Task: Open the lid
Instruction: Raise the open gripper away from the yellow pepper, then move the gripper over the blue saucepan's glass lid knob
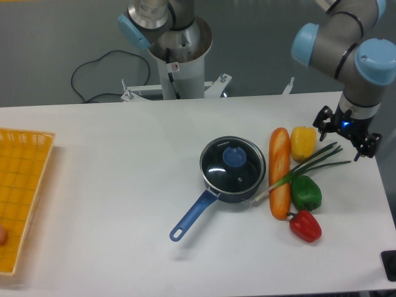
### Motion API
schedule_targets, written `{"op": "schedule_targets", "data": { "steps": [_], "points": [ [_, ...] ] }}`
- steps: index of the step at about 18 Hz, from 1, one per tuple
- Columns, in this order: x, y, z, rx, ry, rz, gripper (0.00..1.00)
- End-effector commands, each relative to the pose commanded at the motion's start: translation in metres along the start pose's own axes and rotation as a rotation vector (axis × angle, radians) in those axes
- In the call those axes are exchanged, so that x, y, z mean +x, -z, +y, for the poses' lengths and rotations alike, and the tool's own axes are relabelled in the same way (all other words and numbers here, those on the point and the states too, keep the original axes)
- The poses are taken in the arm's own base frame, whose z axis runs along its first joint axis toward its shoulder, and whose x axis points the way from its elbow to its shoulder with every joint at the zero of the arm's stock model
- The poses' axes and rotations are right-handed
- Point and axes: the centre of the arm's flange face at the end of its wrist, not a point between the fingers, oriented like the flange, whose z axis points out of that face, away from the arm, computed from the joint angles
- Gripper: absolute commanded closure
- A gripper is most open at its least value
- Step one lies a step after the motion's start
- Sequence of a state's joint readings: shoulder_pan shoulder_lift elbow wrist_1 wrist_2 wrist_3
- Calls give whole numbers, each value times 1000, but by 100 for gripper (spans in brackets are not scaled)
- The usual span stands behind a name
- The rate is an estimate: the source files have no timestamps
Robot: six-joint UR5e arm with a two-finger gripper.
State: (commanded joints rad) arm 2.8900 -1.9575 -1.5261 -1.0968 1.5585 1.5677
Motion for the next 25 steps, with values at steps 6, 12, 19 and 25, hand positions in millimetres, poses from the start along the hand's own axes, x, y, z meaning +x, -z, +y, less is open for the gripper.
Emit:
{"op": "schedule_targets", "data": {
  "steps": [6,12,19,25],
  "points": [
    [19,14,-15,8,-18,-7,0],
    [33,31,-24,15,-17,-27,0],
    [68,34,-22,25,29,-5,0],
    [89,39,-61,36,80,-2,0]
  ]
}}
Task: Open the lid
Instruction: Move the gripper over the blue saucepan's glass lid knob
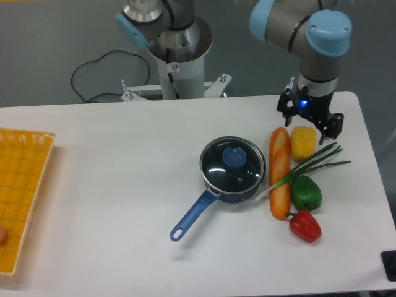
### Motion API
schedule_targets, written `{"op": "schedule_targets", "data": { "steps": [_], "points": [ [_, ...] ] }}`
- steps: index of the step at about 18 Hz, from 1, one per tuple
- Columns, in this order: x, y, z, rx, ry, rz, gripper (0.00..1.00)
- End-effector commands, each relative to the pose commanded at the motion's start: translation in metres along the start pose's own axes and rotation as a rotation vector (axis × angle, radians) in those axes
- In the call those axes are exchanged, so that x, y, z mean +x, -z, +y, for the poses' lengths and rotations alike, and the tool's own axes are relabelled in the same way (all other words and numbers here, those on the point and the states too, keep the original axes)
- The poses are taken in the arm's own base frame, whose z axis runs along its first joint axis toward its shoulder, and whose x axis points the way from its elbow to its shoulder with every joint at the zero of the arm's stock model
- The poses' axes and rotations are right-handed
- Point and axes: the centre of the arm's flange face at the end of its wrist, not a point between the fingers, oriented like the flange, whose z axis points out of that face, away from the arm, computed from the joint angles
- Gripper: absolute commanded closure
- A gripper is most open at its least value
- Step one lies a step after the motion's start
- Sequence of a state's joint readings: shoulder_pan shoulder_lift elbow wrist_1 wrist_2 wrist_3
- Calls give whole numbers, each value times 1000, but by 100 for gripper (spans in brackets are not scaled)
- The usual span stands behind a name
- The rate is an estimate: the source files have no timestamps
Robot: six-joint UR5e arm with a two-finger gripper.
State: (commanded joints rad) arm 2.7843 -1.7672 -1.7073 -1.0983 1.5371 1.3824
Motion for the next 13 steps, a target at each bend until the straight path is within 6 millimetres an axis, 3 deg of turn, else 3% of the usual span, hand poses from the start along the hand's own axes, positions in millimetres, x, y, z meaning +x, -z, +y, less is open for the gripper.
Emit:
{"op": "schedule_targets", "data": {
  "steps": [7,13],
  "points": [
    [14,-4,-34,38,22,18,0],
    [37,-21,-39,16,8,64,0]
  ]
}}
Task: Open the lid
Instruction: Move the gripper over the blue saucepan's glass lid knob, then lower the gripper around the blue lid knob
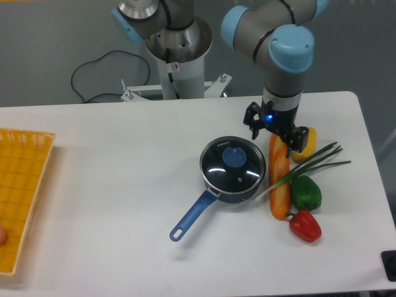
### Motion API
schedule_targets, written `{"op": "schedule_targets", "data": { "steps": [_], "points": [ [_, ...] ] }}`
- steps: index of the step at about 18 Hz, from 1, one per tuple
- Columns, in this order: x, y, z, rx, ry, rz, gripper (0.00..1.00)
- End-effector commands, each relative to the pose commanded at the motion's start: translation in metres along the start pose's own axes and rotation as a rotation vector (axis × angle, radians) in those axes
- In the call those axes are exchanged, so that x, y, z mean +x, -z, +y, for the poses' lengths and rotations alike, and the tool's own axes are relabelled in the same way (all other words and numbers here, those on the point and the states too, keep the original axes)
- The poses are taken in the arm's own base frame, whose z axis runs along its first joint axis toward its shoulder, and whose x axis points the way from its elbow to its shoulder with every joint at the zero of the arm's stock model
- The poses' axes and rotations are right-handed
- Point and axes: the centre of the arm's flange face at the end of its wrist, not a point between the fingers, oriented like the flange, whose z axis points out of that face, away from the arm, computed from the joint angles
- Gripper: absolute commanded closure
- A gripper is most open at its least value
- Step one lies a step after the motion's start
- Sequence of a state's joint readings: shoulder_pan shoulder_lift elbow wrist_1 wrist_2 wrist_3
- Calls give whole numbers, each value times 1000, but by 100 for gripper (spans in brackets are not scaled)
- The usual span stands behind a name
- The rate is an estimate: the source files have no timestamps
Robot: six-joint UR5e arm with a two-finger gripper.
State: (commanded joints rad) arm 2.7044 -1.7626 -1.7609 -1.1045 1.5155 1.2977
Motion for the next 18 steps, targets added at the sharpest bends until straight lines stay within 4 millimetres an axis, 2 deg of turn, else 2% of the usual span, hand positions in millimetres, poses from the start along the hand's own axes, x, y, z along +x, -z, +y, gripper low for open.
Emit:
{"op": "schedule_targets", "data": {
  "steps": [4,9,12,18],
  "points": [
    [10,0,-2,-1,6,5,0],
    [28,-4,-33,5,50,13,0],
    [35,-7,-44,4,44,15,0],
    [40,-18,-45,-4,37,36,0]
  ]
}}
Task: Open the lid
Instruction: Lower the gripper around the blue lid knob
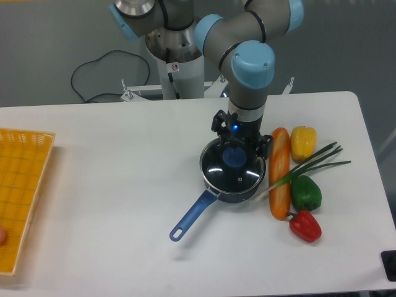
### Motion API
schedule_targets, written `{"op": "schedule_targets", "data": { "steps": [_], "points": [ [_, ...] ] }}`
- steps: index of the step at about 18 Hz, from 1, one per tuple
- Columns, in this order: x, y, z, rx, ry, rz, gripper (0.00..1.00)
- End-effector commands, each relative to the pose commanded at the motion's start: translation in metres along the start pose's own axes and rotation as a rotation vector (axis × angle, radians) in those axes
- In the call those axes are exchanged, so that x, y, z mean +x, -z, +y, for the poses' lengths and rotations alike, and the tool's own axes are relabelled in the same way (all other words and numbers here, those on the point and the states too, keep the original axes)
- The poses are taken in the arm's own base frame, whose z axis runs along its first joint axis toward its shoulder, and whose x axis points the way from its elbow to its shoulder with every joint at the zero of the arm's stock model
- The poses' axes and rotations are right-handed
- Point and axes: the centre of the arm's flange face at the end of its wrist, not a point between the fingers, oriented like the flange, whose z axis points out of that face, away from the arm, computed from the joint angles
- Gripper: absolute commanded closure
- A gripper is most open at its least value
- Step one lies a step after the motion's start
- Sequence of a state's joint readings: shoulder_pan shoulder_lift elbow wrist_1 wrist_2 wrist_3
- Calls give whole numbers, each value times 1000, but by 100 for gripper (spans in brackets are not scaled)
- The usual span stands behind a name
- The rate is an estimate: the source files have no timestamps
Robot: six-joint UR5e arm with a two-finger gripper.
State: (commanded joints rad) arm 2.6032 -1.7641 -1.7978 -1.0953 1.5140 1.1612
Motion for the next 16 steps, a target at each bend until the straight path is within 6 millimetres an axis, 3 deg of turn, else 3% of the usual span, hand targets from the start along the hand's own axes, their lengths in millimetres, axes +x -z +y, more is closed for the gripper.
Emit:
{"op": "schedule_targets", "data": {
  "steps": [7,16],
  "points": [
    [1,-15,-4,-12,-8,24,0],
    [1,-19,-2,-15,-9,32,0]
  ]
}}
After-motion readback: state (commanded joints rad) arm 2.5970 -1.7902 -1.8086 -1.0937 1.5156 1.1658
